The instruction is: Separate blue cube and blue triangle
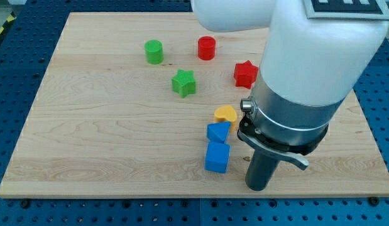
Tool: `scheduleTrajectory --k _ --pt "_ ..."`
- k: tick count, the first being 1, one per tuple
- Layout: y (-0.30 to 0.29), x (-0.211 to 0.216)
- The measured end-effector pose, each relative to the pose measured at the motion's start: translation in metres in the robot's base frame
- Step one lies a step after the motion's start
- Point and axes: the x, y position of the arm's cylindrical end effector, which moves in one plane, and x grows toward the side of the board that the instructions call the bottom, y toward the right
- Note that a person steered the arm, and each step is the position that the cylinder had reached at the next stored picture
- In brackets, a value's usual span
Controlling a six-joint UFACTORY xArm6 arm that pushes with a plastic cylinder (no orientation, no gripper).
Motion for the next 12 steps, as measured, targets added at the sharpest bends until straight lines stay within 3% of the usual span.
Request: scheduleTrajectory --k 2,6,9,12 --pt "-0.013 -0.003" --pt "-0.105 -0.06" --pt "-0.157 -0.06" --pt "-0.145 -0.072"
